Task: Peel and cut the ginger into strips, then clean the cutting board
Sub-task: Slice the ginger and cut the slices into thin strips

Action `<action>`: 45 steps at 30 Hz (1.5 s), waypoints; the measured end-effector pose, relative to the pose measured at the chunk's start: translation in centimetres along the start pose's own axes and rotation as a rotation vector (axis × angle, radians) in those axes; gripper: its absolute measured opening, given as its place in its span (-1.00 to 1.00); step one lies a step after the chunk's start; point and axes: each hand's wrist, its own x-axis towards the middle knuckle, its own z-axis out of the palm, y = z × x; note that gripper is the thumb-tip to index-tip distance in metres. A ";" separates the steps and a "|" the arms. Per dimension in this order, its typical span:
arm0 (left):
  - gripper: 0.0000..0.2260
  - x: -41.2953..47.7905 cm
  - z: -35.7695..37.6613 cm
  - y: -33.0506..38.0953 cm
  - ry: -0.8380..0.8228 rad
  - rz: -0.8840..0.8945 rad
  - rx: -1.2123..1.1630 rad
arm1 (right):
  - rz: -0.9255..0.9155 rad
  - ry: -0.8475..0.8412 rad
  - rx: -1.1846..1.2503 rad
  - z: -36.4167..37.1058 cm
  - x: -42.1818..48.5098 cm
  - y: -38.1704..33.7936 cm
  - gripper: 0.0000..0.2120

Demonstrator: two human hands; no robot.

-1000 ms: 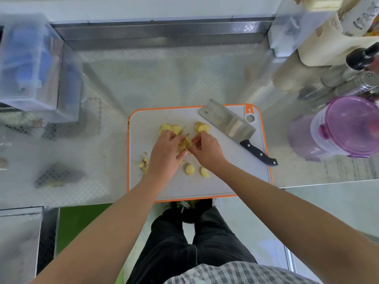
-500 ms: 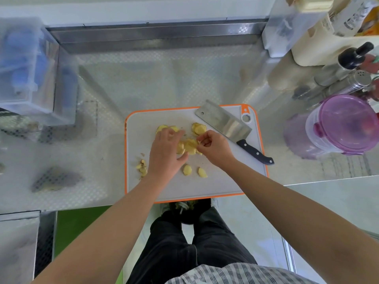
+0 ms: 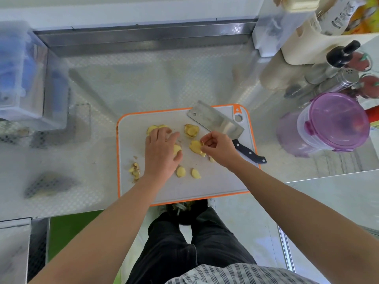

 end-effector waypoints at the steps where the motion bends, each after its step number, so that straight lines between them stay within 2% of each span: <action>1: -0.62 0.3 0.0 0.5 0.012 0.032 -0.067 | -0.006 -0.017 0.004 -0.1 -0.1 0.1 -0.86; 3: -0.67 0.9 0.1 1.6 -0.065 0.032 -0.253 | -0.022 -0.037 0.036 -0.4 -0.2 0.0 -0.87; 6: -0.72 1.6 0.4 2.9 -0.272 -0.119 -0.547 | -0.041 -0.070 0.096 -0.7 -0.3 0.1 -0.88; 10: -0.86 2.0 0.4 2.9 -0.344 -0.304 -0.832 | -0.034 -0.095 0.160 -1.1 -0.3 0.2 -0.90; 12: -0.91 1.9 0.4 2.5 -0.349 -0.367 -0.948 | -0.015 -0.045 0.195 -1.2 -0.4 0.0 -0.90; 15: -0.92 1.5 0.8 1.8 -0.328 -0.428 -0.971 | 0.023 0.081 0.156 -1.6 -0.2 -0.1 -0.97; 19: -0.88 1.2 1.1 1.8 -0.301 -0.486 -0.942 | -0.042 0.103 -0.367 -1.6 0.1 0.4 -0.87; 21: -0.86 1.3 1.1 2.2 -0.277 -0.524 -0.944 | -0.107 0.184 -0.438 -1.3 0.0 0.5 -0.85; 23: -0.87 1.3 1.1 2.5 -0.254 -0.571 -0.971 | -0.127 0.259 -0.406 -1.2 -0.1 0.4 -0.86; 27: -0.86 1.3 1.2 2.3 -0.234 -0.623 -0.995 | -0.066 0.253 -0.385 -1.2 -0.1 0.8 -0.97; 30: -0.87 1.2 1.0 2.4 -0.225 -0.641 -1.000 | -0.057 0.249 -0.320 -1.0 -0.1 0.8 -0.87; 32: -0.88 1.2 0.9 2.5 -0.207 -0.671 -1.032 | -0.091 0.209 -0.188 -0.5 -0.4 0.3 -0.89; 33: -0.89 1.2 0.9 2.6 -0.197 -0.687 -1.060 | -0.076 0.165 -0.114 -0.2 -0.5 0.0 -0.85; 37: -0.86 1.4 0.6 3.7 -0.157 -0.675 -1.080 | 0.038 -0.109 0.107 1.2 -0.6 -0.7 -0.74; 41: -0.76 1.3 0.4 4.5 -0.129 -0.545 -0.947 | 0.042 -0.098 0.091 1.6 -0.3 -0.9 -0.73; 45: -0.82 1.6 0.2 4.8 -0.089 -0.650 -1.004 | -0.013 -0.095 0.069 1.5 -0.6 -1.3 -0.81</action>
